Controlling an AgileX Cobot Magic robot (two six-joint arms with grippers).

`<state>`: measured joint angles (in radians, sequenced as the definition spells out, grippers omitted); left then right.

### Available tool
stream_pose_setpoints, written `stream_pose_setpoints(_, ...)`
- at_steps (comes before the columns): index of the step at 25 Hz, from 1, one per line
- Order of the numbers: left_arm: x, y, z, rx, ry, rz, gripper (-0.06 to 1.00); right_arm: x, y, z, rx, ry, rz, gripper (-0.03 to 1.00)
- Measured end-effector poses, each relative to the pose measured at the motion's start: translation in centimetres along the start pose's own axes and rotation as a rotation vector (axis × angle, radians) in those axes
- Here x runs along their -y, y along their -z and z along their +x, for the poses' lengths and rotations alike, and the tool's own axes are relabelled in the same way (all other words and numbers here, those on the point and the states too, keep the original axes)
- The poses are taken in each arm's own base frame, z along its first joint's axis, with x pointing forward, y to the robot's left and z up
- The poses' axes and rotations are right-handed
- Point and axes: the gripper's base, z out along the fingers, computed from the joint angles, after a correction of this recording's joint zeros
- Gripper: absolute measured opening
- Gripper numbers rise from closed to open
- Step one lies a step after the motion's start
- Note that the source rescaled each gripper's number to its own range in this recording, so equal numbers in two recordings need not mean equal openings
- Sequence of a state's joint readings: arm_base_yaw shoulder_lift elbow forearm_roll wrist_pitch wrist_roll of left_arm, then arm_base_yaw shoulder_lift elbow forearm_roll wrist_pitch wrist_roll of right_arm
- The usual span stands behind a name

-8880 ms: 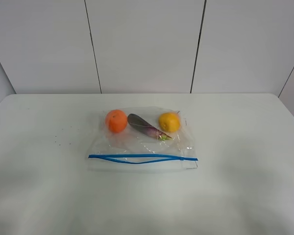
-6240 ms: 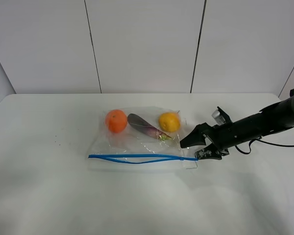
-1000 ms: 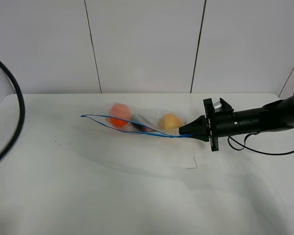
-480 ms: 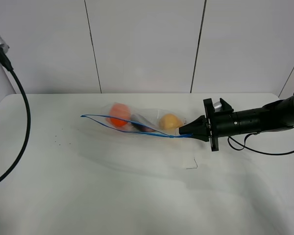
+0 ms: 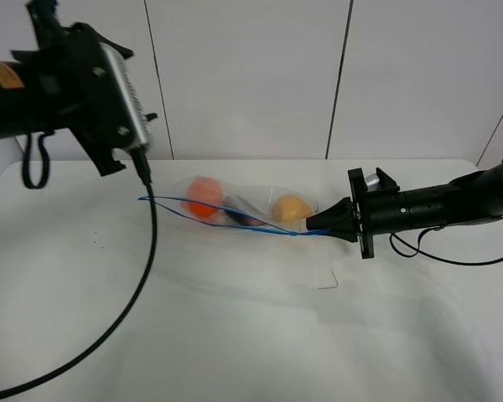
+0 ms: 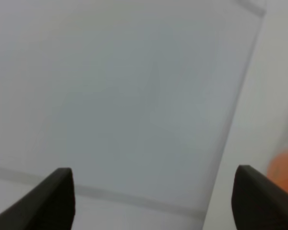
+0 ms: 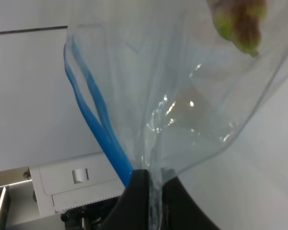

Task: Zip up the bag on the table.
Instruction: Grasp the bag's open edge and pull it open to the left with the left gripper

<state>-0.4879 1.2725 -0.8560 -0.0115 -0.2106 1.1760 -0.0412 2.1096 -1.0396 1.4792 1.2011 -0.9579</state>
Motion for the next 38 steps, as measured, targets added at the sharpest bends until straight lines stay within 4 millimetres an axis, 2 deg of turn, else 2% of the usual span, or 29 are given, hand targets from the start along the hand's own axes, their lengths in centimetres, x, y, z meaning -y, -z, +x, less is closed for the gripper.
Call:
stream_pose_setpoints(4,3.0,-2.9,-2.2,0.096,-0.017,0.023,0.91,0.0,0.0,0.0,0.0,0.0,0.0,0.0)
stream_pose_setpoints(8,6.1,-5.0,-4.1,0.173,-0.016,0.055,0.91,0.0,0.0,0.0,0.0,0.0,0.0,0.0)
stream_pose_setpoints(15,12.2,-7.1,-6.9,0.241,0.024,0.195,0.91,0.0,0.0,0.0,0.0,-0.006,0.0,0.0)
stream_pose_setpoints(19,14.7,-7.6,-8.0,0.264,0.024,0.226,0.91,0.0,0.0,0.0,0.0,-0.006,0.0,0.0)
stream_pose_setpoints(23,16.3,-8.3,-8.1,0.269,0.031,0.223,0.91,0.0,0.0,0.0,0.0,-0.006,0.0,0.0)
stream_pose_setpoints(38,21.1,-10.5,-6.0,0.226,0.031,0.213,0.91,0.0,0.0,0.0,-0.001,-0.007,-0.001,0.0)
